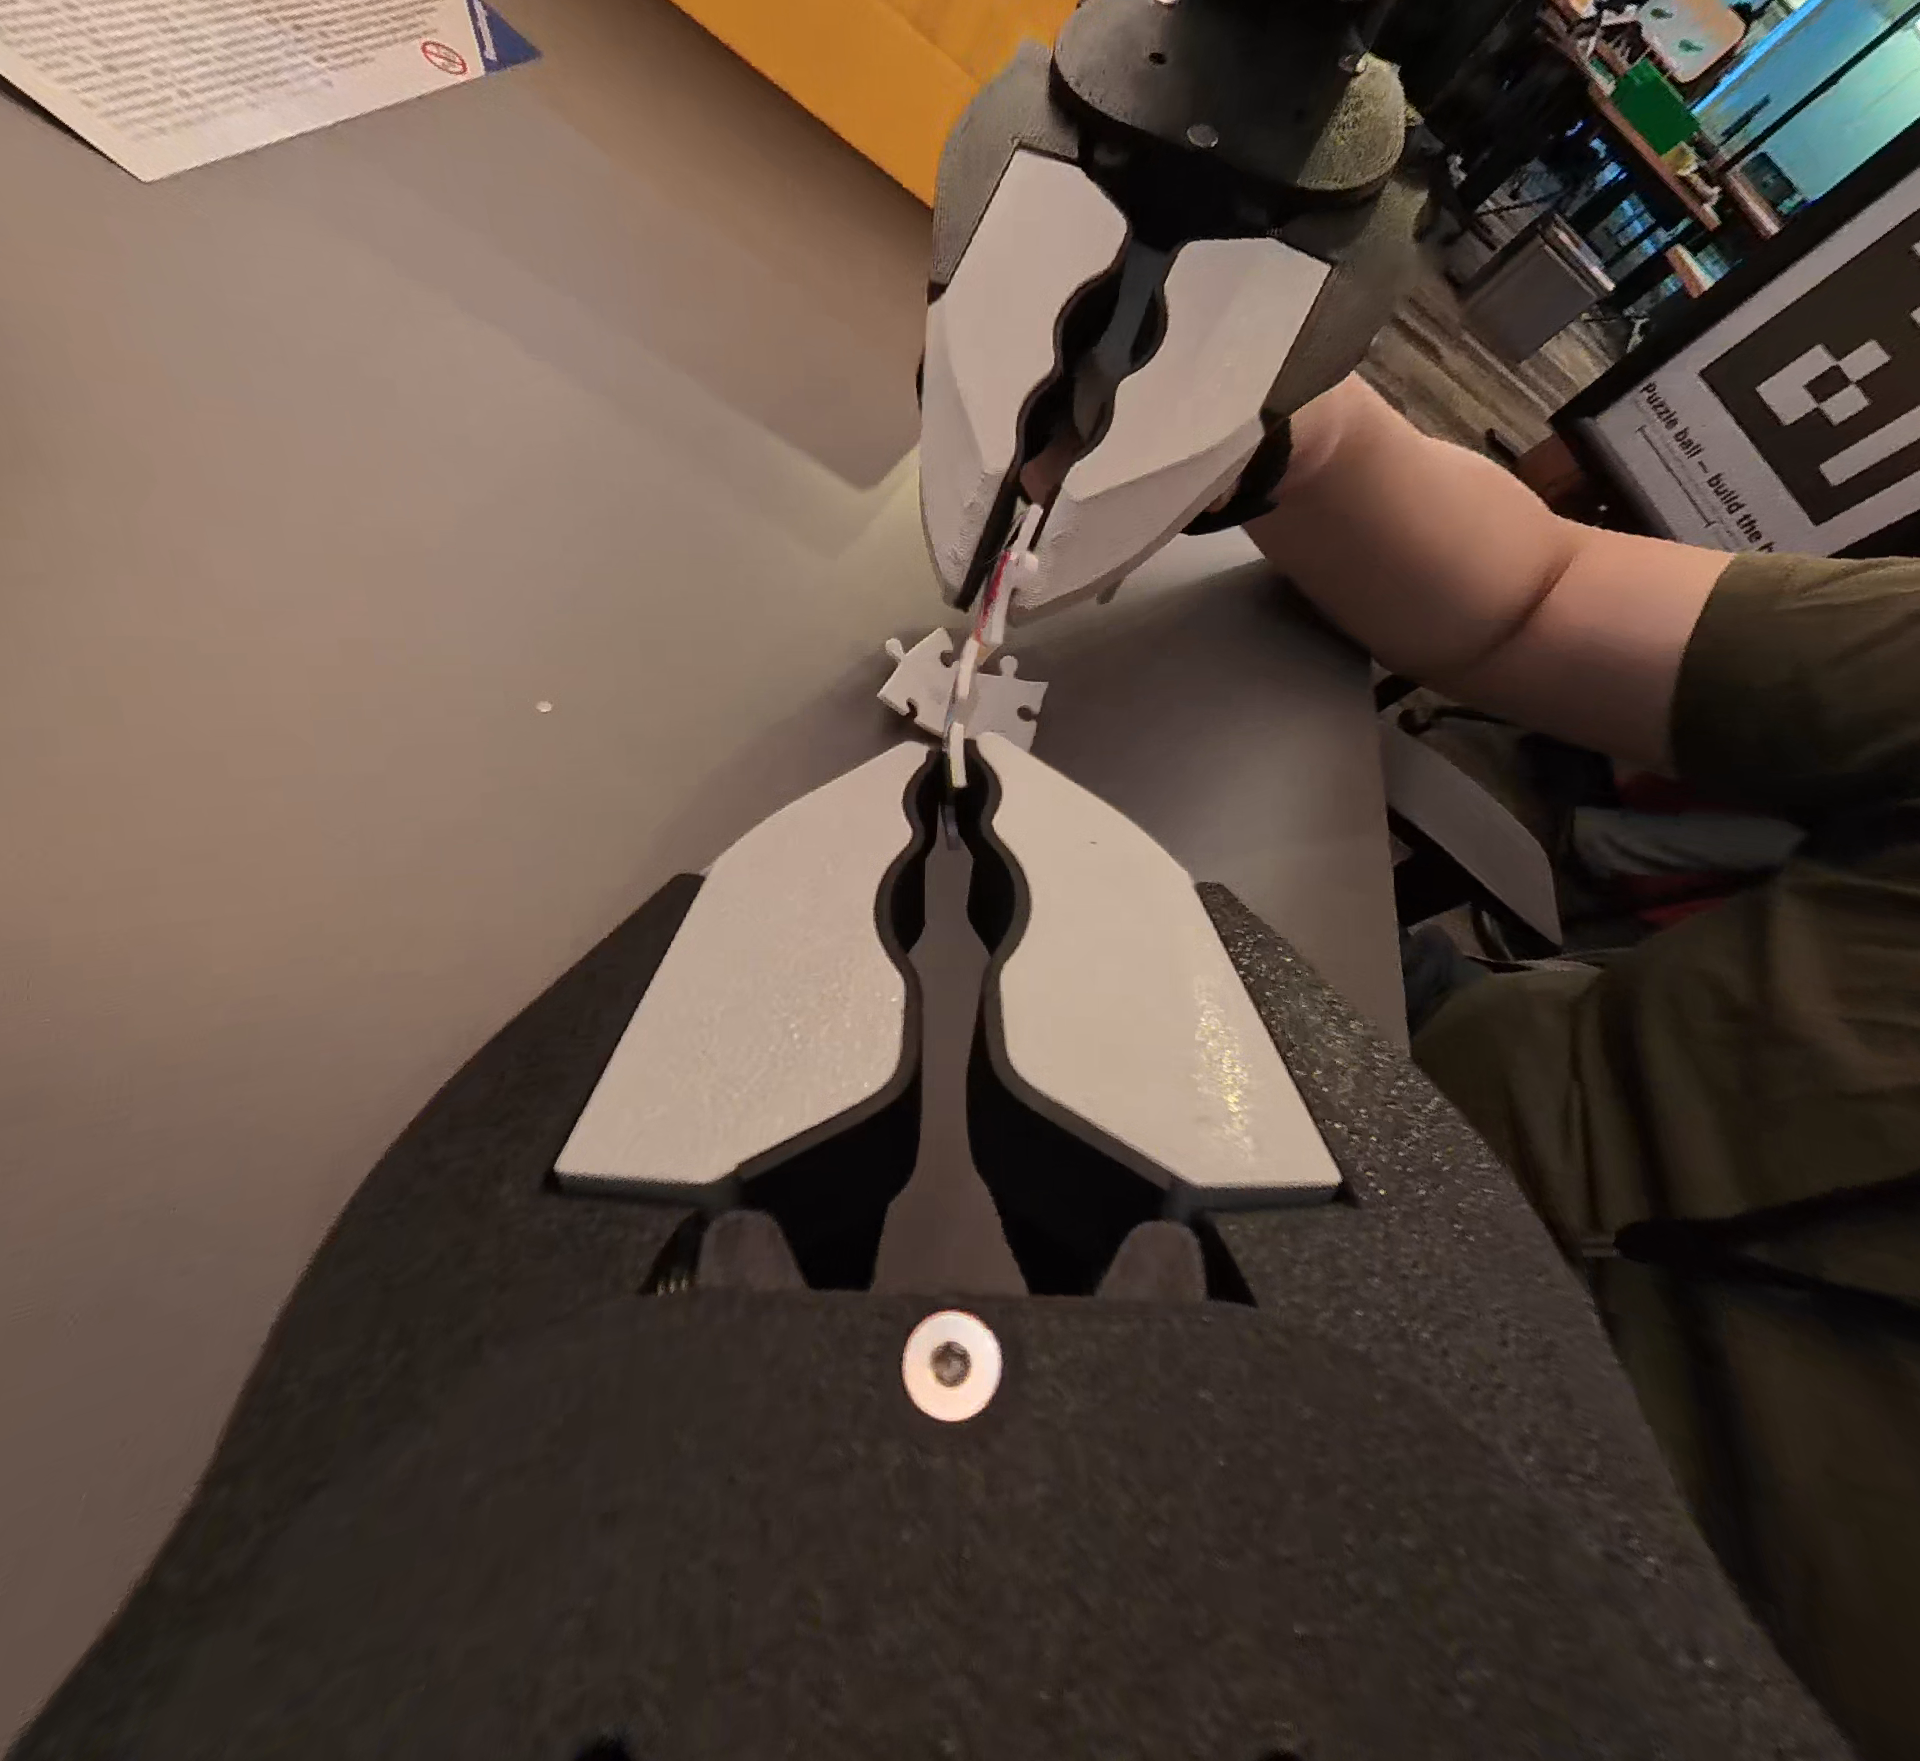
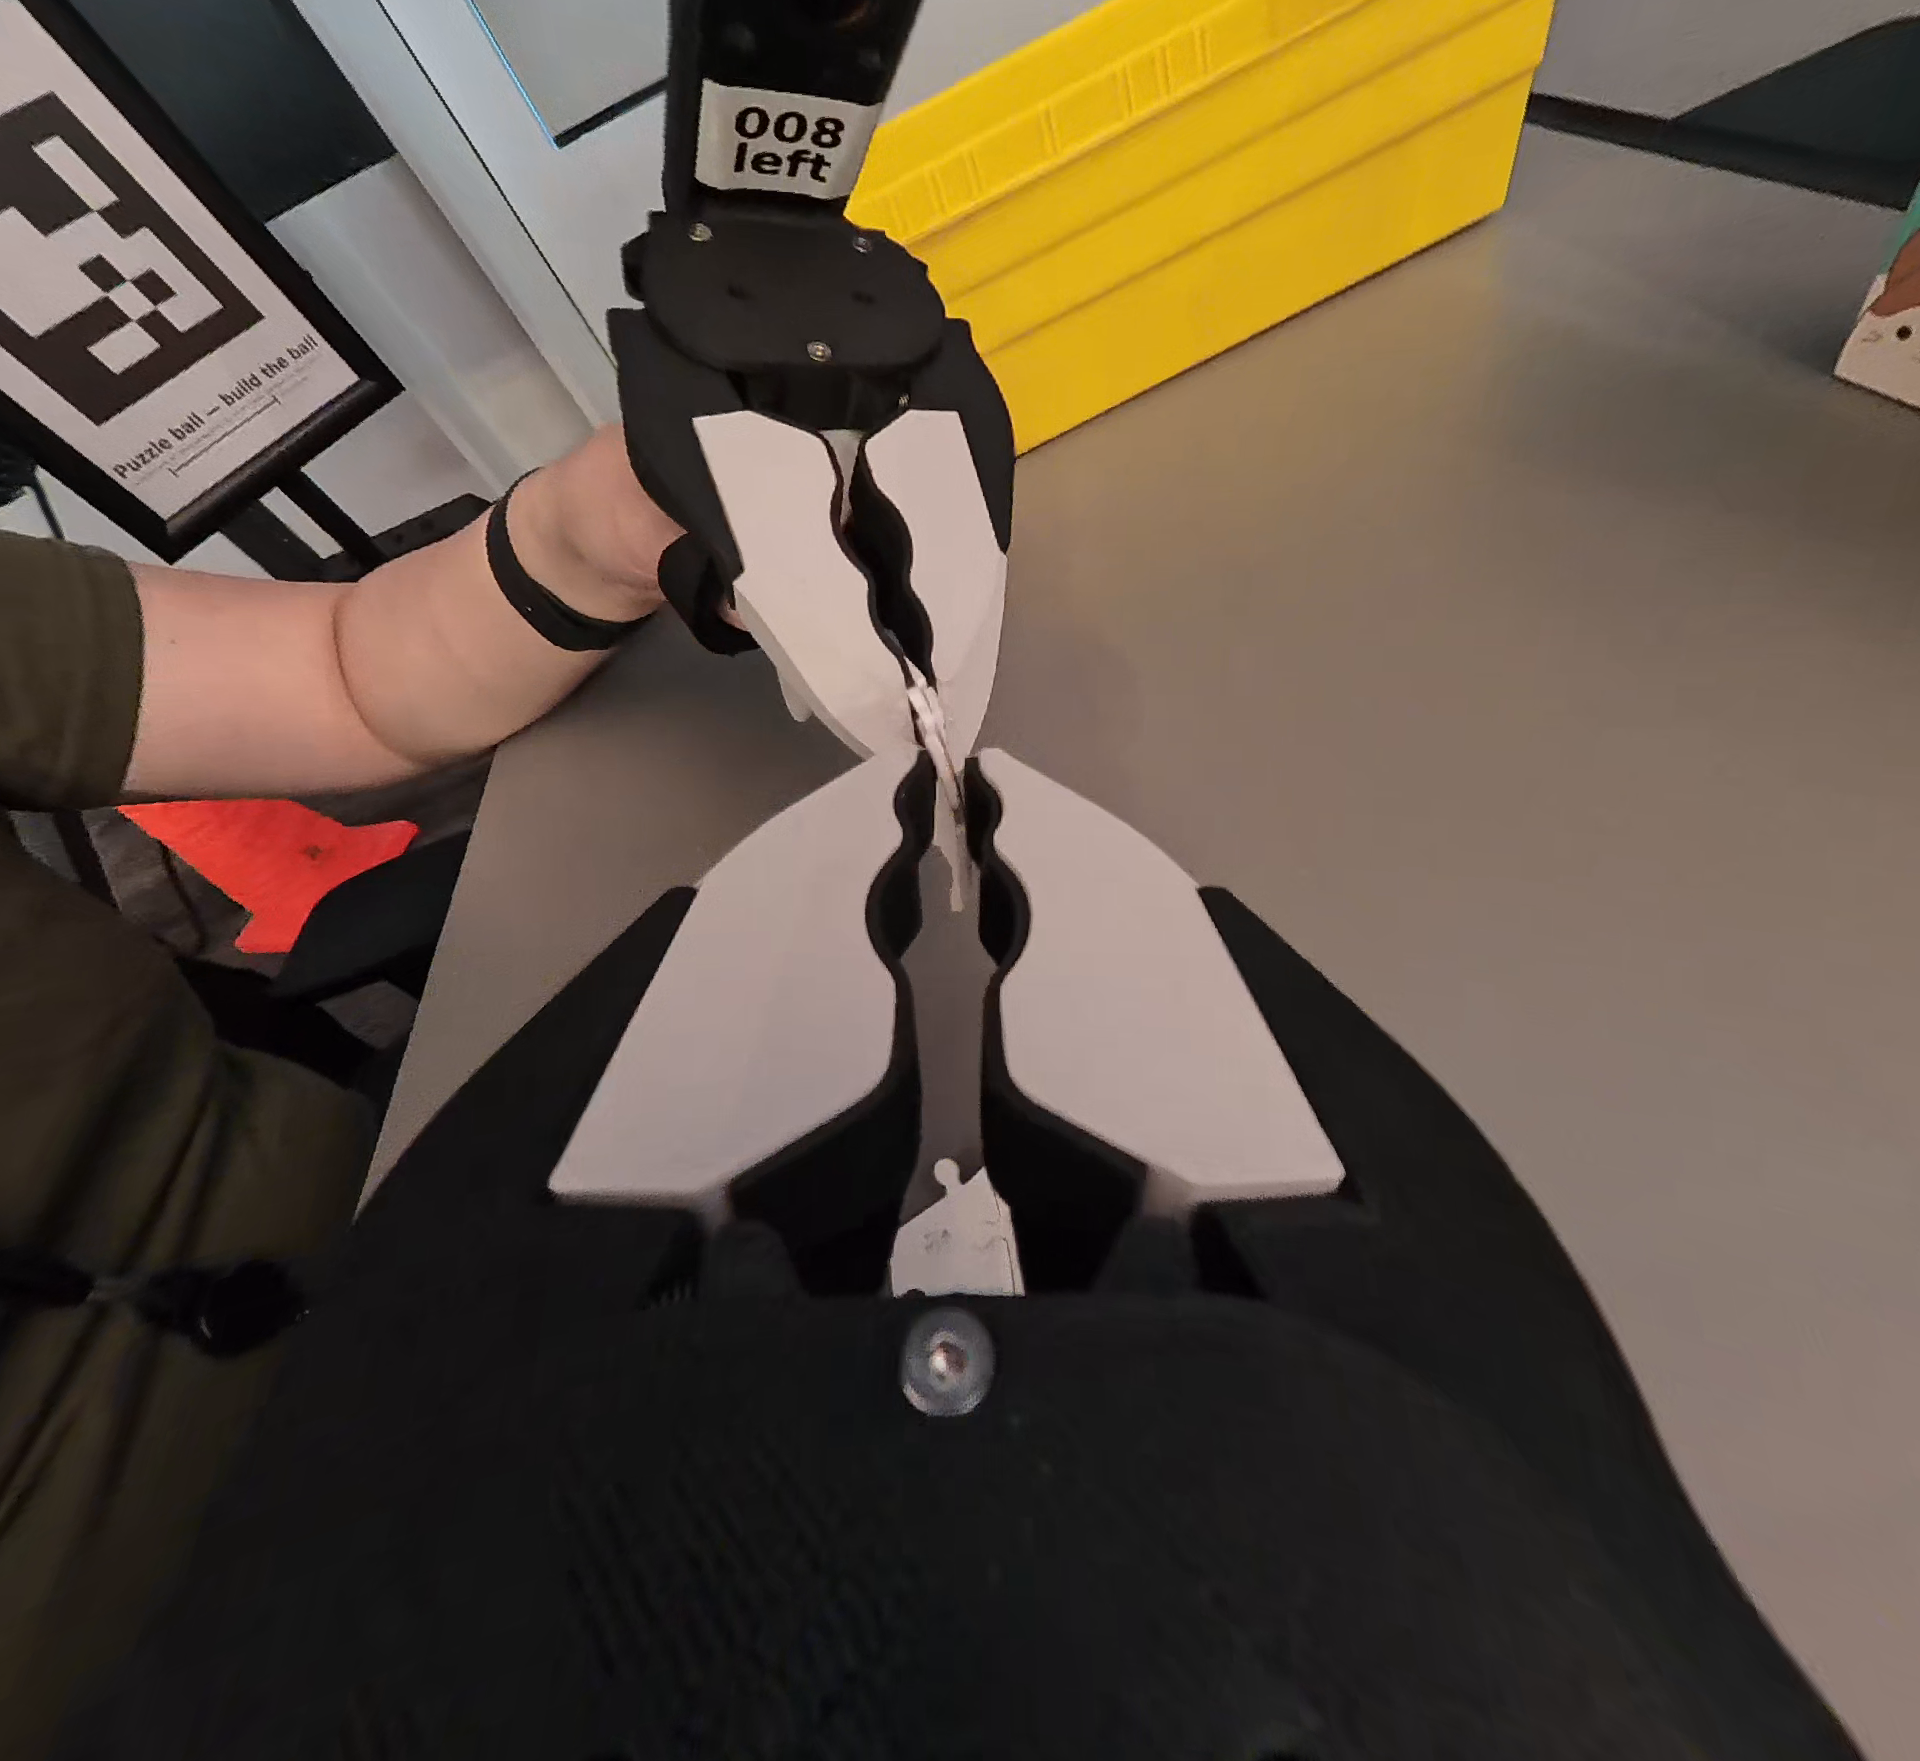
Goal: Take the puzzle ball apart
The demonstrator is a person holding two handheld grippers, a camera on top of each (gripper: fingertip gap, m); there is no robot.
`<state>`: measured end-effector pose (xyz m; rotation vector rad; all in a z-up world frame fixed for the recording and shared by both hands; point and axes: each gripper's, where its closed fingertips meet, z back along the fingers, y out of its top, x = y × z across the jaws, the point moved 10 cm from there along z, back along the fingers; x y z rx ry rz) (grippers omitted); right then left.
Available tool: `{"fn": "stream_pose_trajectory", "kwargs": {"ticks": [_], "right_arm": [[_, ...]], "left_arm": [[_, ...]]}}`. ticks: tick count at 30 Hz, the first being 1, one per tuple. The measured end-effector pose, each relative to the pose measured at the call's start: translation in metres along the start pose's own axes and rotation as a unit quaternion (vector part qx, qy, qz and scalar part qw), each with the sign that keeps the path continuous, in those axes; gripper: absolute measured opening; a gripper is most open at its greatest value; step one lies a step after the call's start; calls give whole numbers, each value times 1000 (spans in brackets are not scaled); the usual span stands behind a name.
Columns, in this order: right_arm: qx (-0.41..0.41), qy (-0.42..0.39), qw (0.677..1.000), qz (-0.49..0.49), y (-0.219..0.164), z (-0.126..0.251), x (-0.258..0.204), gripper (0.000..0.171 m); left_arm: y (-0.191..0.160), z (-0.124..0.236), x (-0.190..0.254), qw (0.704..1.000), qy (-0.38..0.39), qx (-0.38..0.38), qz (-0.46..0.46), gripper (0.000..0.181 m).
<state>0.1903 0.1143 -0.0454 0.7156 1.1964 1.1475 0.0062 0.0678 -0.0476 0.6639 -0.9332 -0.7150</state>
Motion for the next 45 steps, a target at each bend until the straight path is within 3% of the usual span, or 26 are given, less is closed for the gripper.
{"fn": "stream_pose_trajectory", "kwargs": {"ticks": [12, 28, 33, 39, 45], "right_arm": [[3, 30, 988, -151, -11, -3, 16, 6], [9, 115, 989, -95, -7, 7, 11, 3], [31, 231, 957, -174, -8, 7, 11, 3], [35, 391, 887, -244, -12, -3, 0, 2], [25, 357, 930, -87, -2, 5, -17, 3]], "left_arm": [[-1, -5, 6, 994, 73, -34, -79, 3], [1, 3, 2, 997, -75, 19, 31, 2], [3, 3, 7, 986, -160, 34, 45, 2], [3, -4, 21, 953, -295, 35, 60, 2], [-2, -11, 25, 928, -359, 5, 99, 2]]}}
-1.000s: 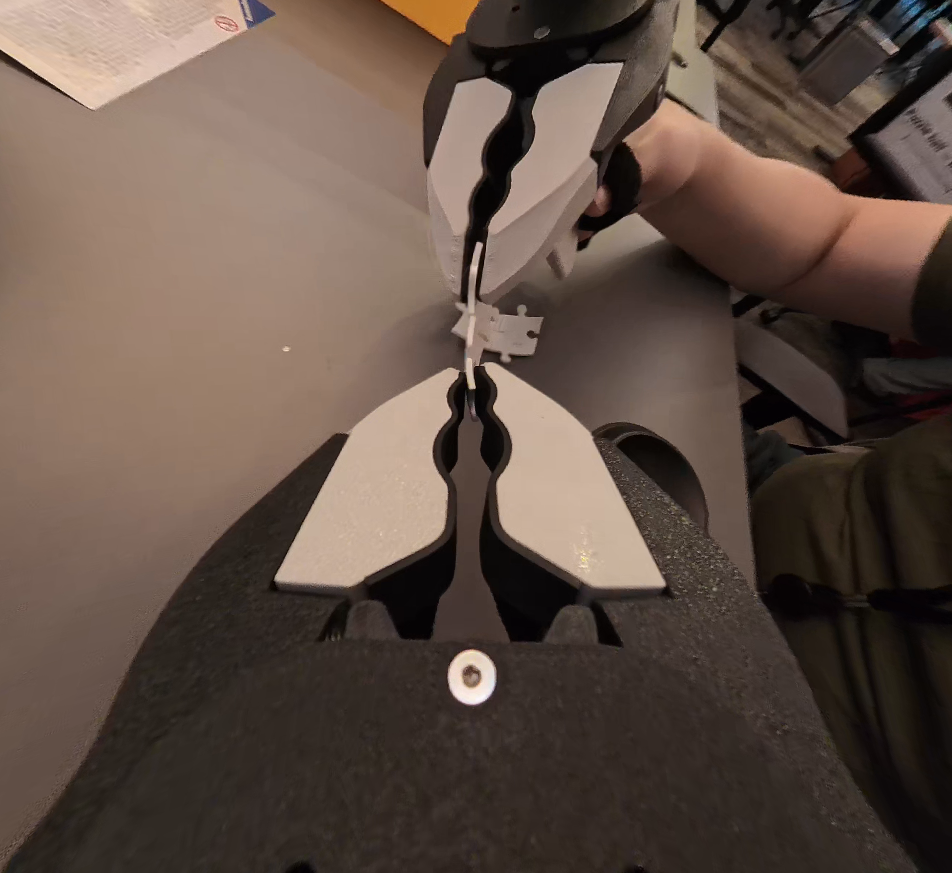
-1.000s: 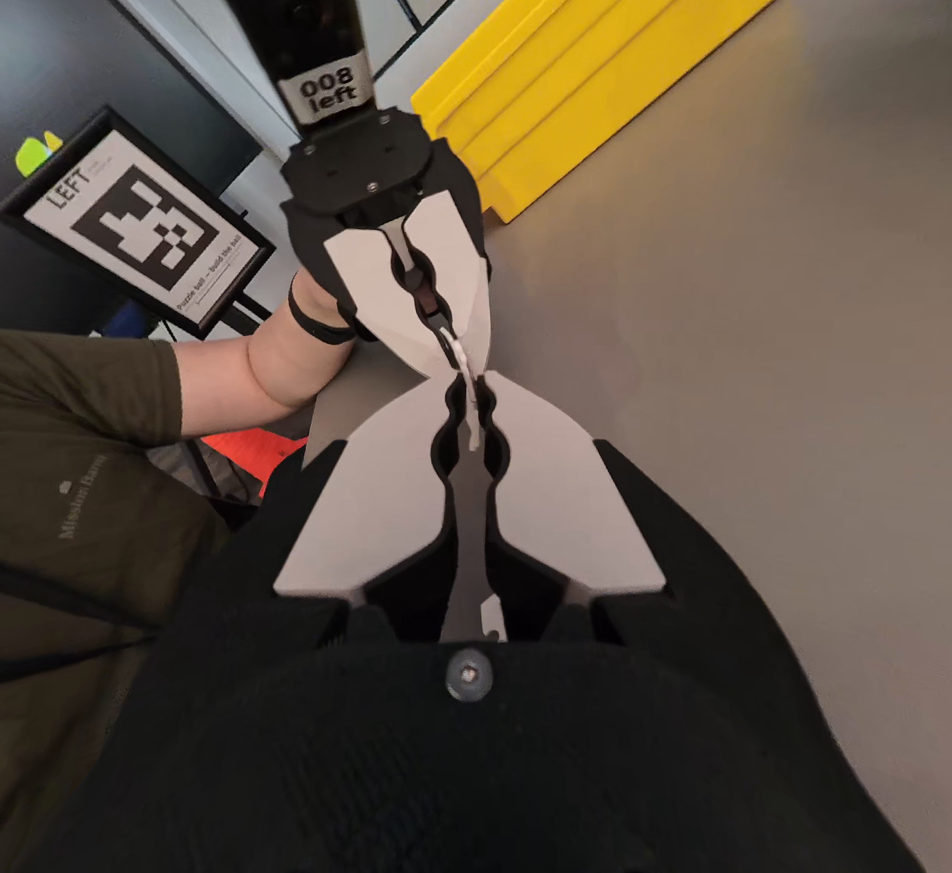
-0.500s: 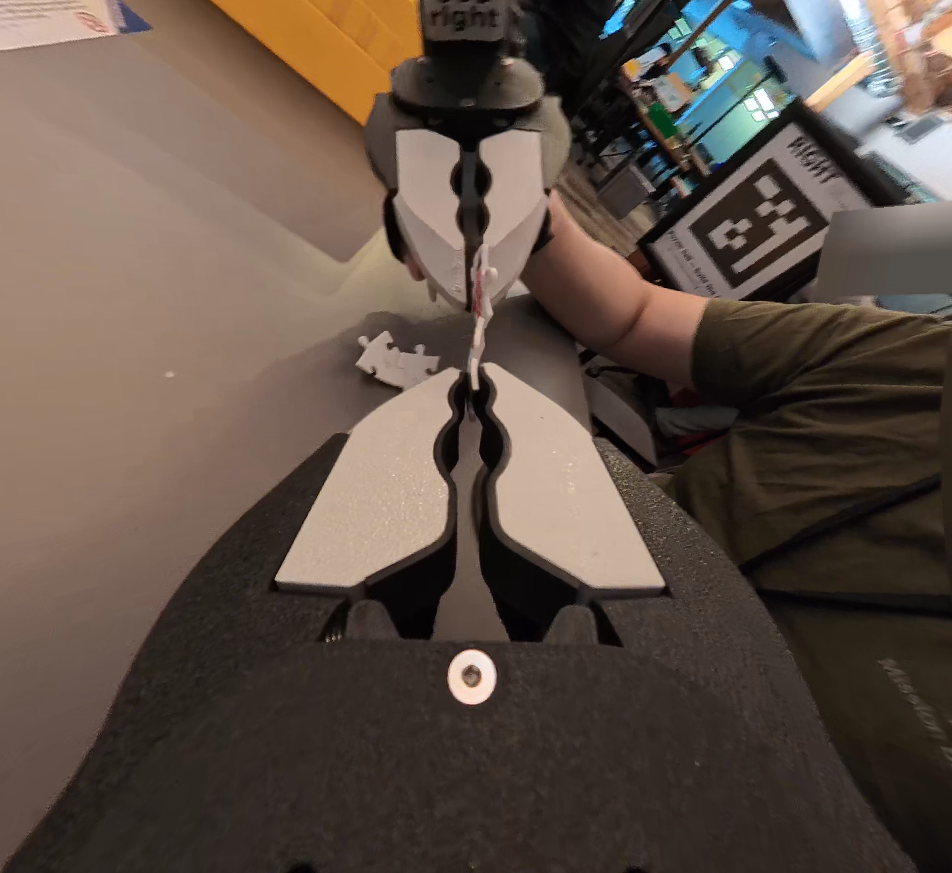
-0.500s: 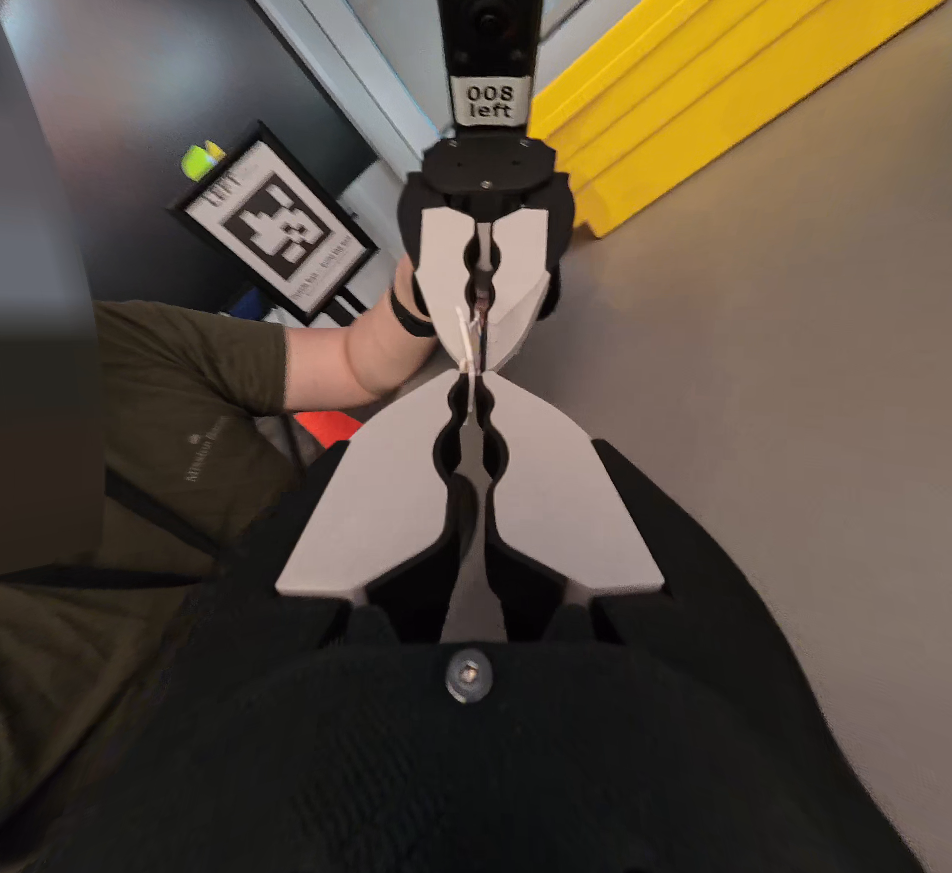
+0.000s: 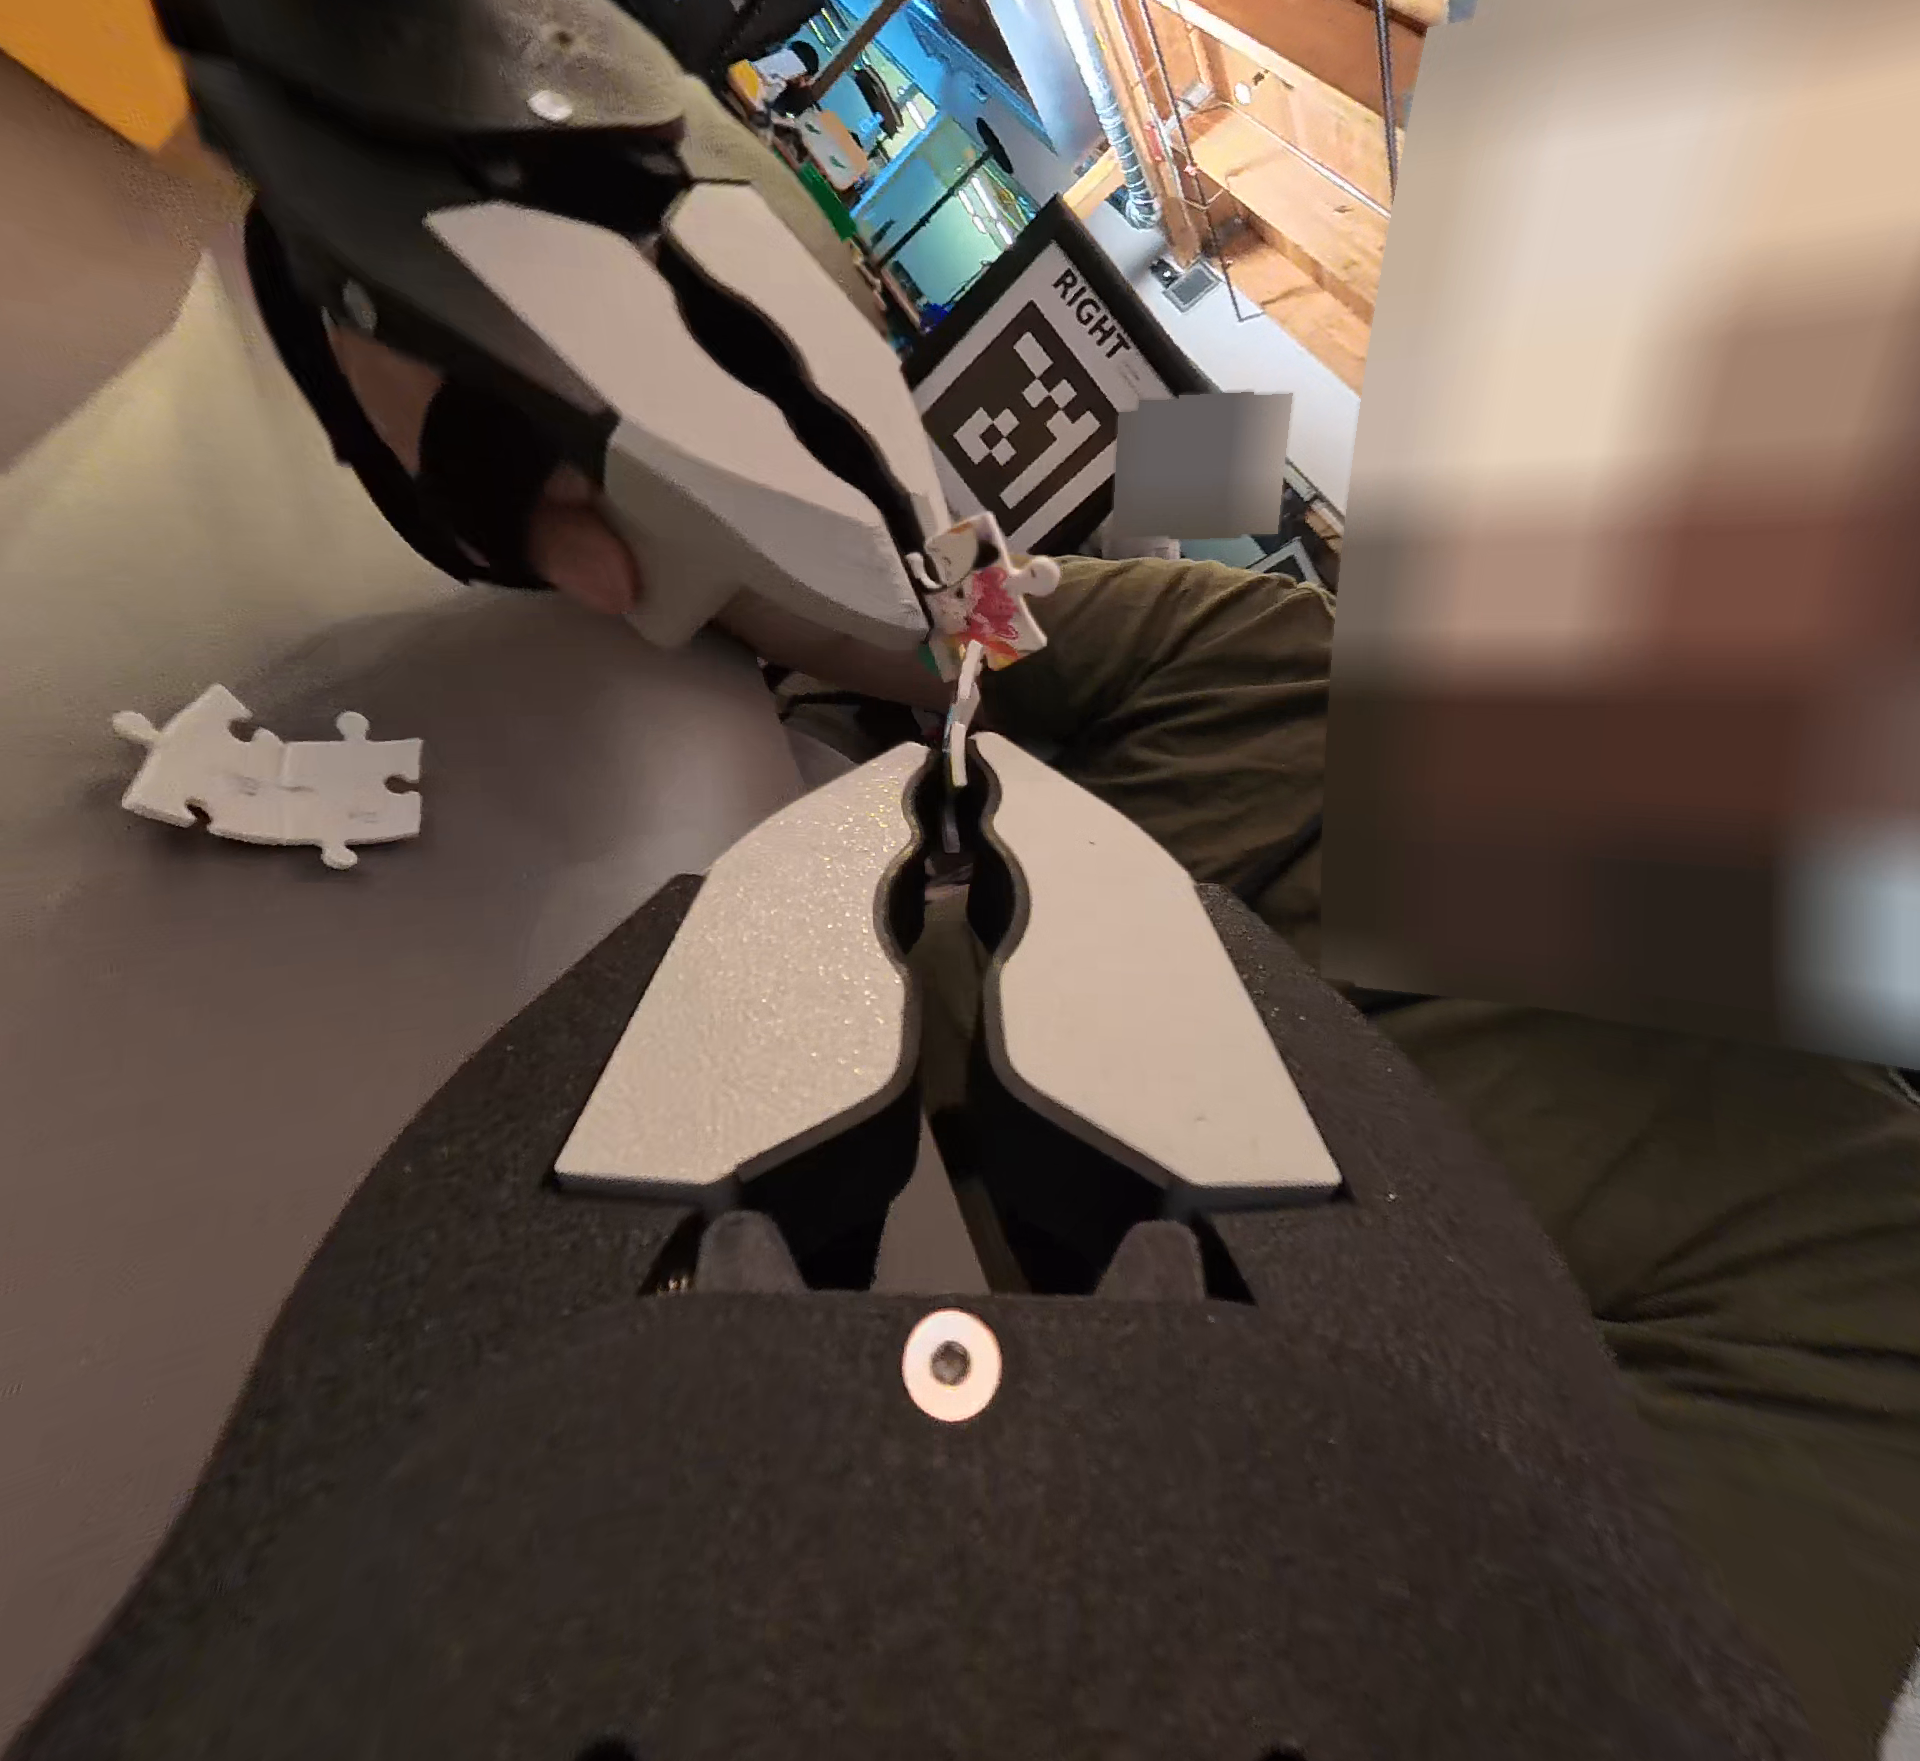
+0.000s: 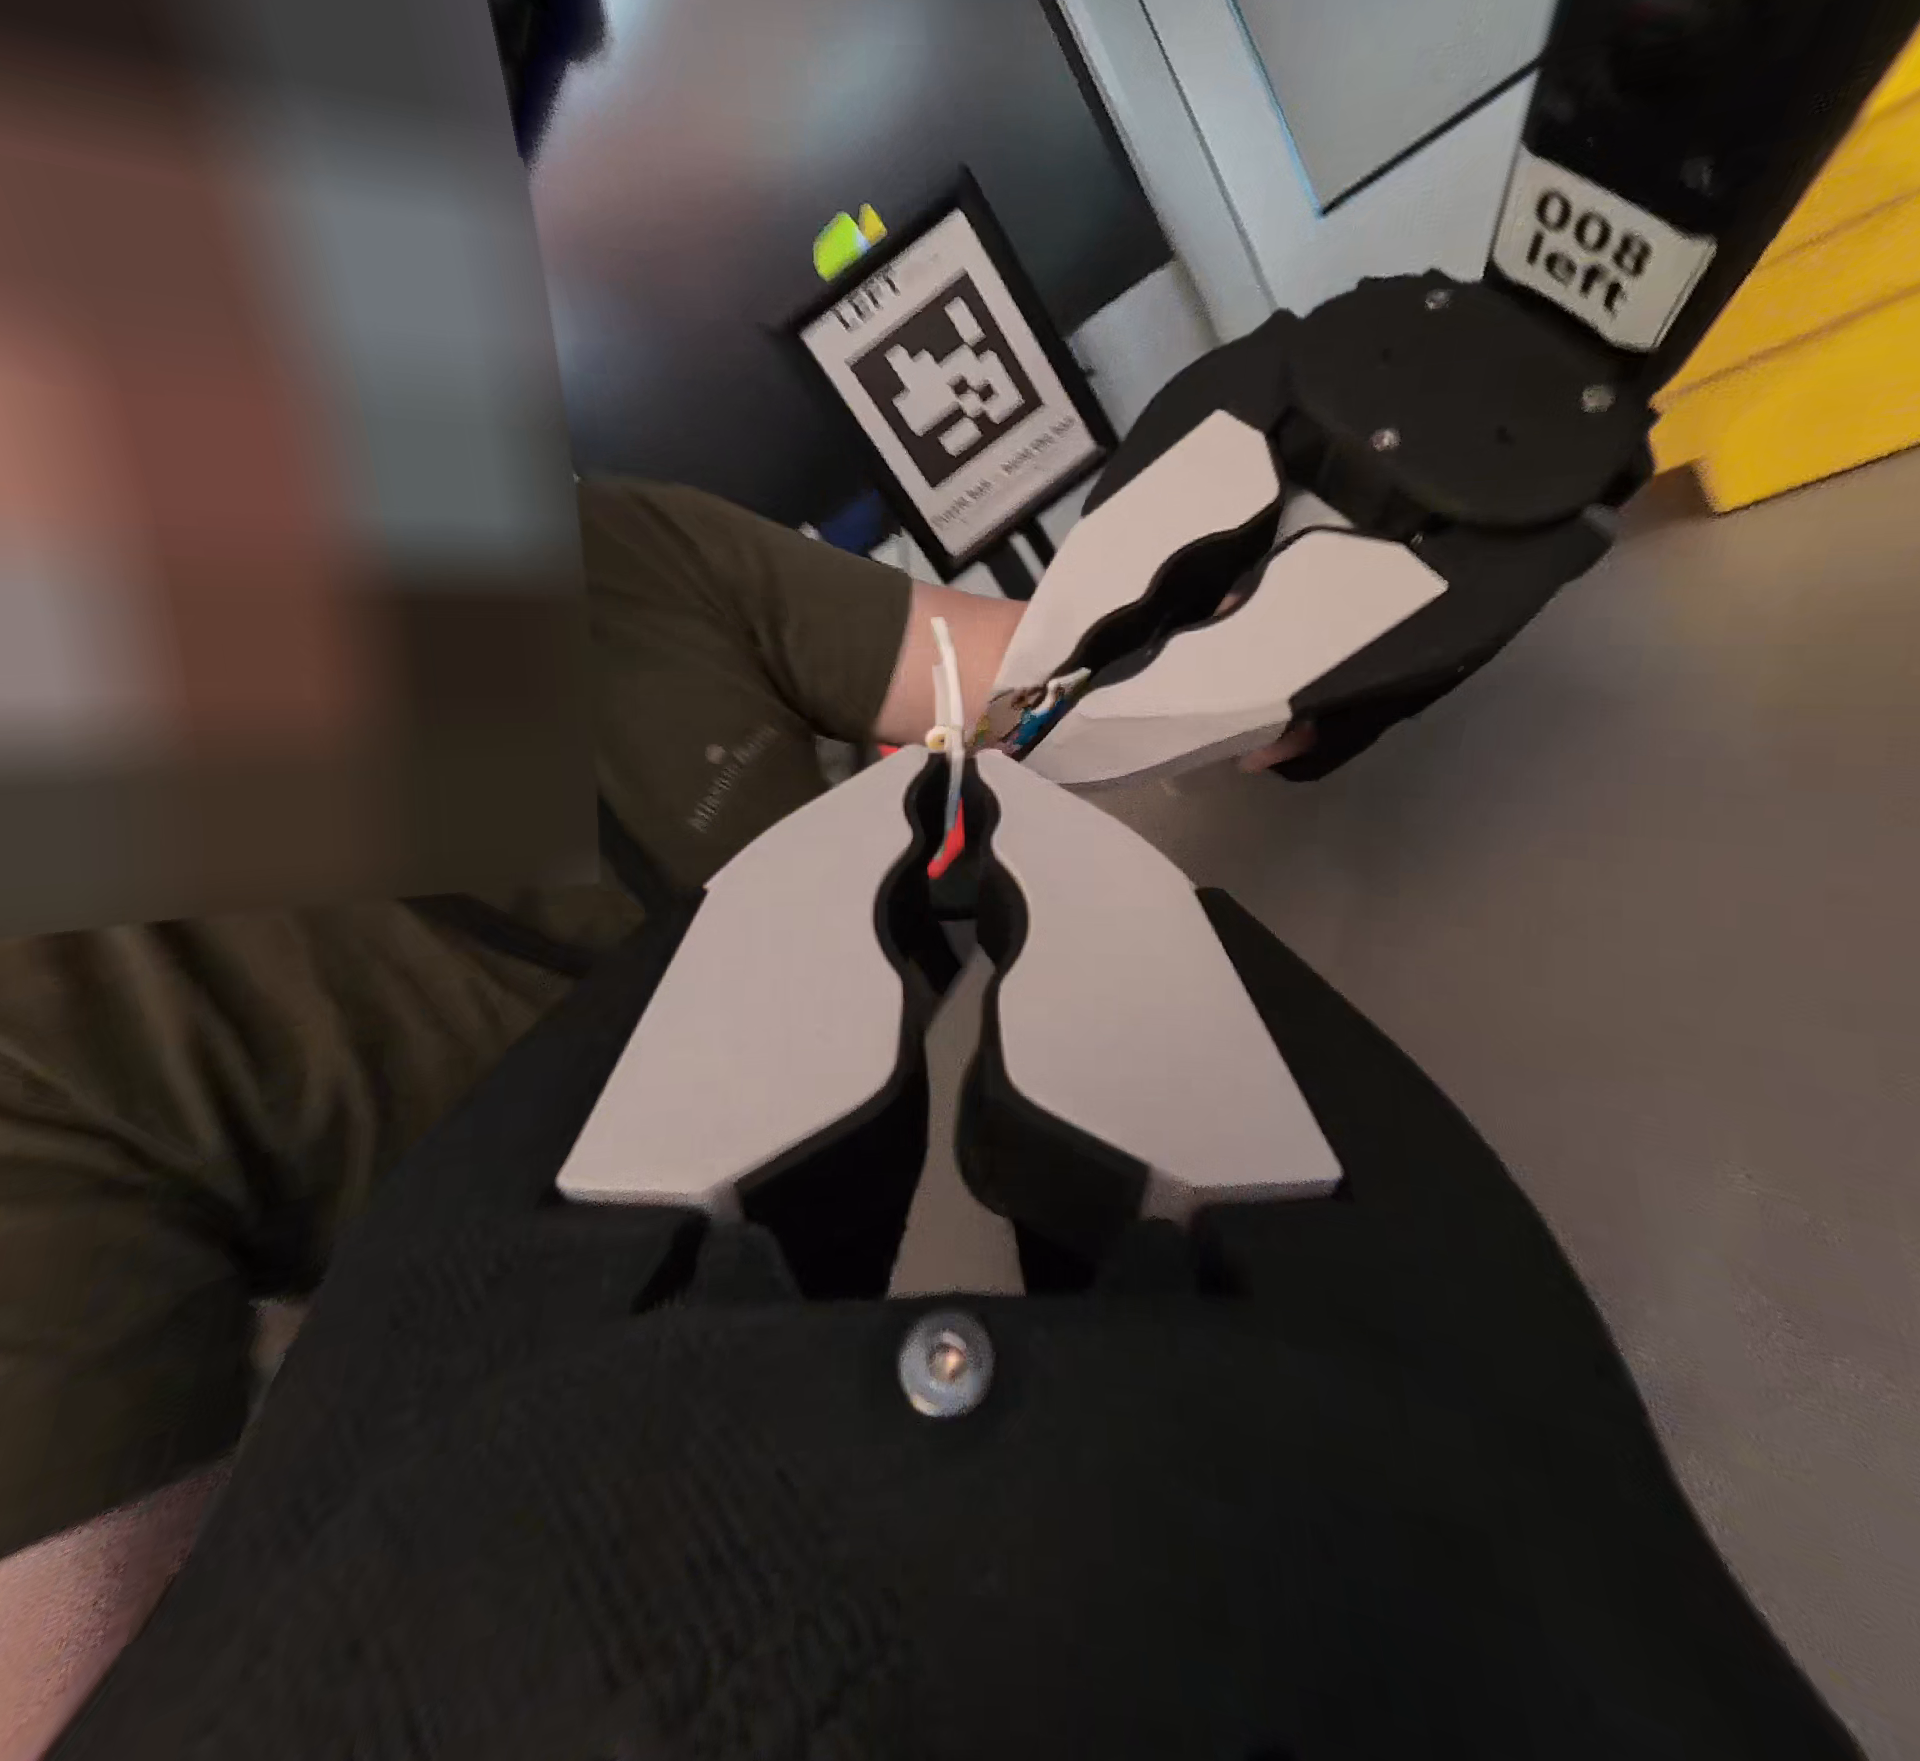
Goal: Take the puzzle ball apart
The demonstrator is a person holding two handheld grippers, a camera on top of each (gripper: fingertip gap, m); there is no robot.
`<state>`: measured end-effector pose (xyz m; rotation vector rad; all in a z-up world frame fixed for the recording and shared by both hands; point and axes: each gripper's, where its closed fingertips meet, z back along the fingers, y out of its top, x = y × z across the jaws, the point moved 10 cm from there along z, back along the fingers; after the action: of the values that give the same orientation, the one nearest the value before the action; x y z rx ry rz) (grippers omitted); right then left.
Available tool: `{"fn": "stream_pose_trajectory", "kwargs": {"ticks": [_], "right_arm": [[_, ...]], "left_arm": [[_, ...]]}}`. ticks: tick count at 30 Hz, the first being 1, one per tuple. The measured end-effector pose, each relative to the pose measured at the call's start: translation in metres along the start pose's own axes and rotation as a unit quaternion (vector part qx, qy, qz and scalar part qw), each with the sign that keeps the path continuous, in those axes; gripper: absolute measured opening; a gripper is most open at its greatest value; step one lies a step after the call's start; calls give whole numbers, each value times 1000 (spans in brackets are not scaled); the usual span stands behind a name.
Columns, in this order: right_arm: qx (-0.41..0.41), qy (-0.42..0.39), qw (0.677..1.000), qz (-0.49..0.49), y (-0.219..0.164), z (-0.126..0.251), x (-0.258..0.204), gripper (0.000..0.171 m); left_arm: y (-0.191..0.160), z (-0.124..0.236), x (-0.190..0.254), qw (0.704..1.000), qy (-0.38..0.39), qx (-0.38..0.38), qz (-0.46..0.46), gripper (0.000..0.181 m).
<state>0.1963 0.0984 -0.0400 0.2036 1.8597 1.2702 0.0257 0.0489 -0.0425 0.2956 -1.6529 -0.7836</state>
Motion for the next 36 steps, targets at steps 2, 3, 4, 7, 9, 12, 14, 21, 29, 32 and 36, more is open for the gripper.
{"fn": "stream_pose_trajectory", "kwargs": {"ticks": [2, 3, 4, 7, 9, 12, 14, 21, 29, 32, 36], "right_arm": [[-22, -36, 997, 58, 3, 0, -8, 3], [-39, -51, 995, 82, 3, -2, -12, 3], [-53, -61, 991, 108, 3, -3, -16, 4], [-105, -63, 977, 172, 0, -14, -27, 4], [-133, -66, 966, 212, -3, -19, -35, 5], [-165, -95, 947, 260, -2, -21, -45, 3], [-178, -115, 933, 289, -2, -21, -51, 3], [-130, -118, 943, 282, 2, -18, -47, 3], [21, -237, 961, 138, 23, 27, -26, 3], [11, -288, 948, 132, 30, 32, -39, 3], [24, -438, 887, 147, 63, 65, -109, 3]], "left_arm": [[-1, -1, -2, 1000, -11, -1, 18, 2], [-3, -2, -3, 999, -15, -5, 30, 2], [-4, -3, -4, 999, -22, -11, 40, 3], [-11, -11, -7, 995, -58, -45, 74, 3], [-15, -17, -8, 991, -71, -65, 88, 4], [-17, -20, -8, 990, -70, -78, 93, 3], [-17, -19, -9, 990, -64, -78, 95, 3], [-9, -3, -13, 997, 0, -24, 76, 2], [6, 21, -9, 990, 130, 61, -19, 2], [12, 28, 2, 976, 182, 85, -81, 2], [15, 31, 13, 957, 237, 90, -140, 2]]}}
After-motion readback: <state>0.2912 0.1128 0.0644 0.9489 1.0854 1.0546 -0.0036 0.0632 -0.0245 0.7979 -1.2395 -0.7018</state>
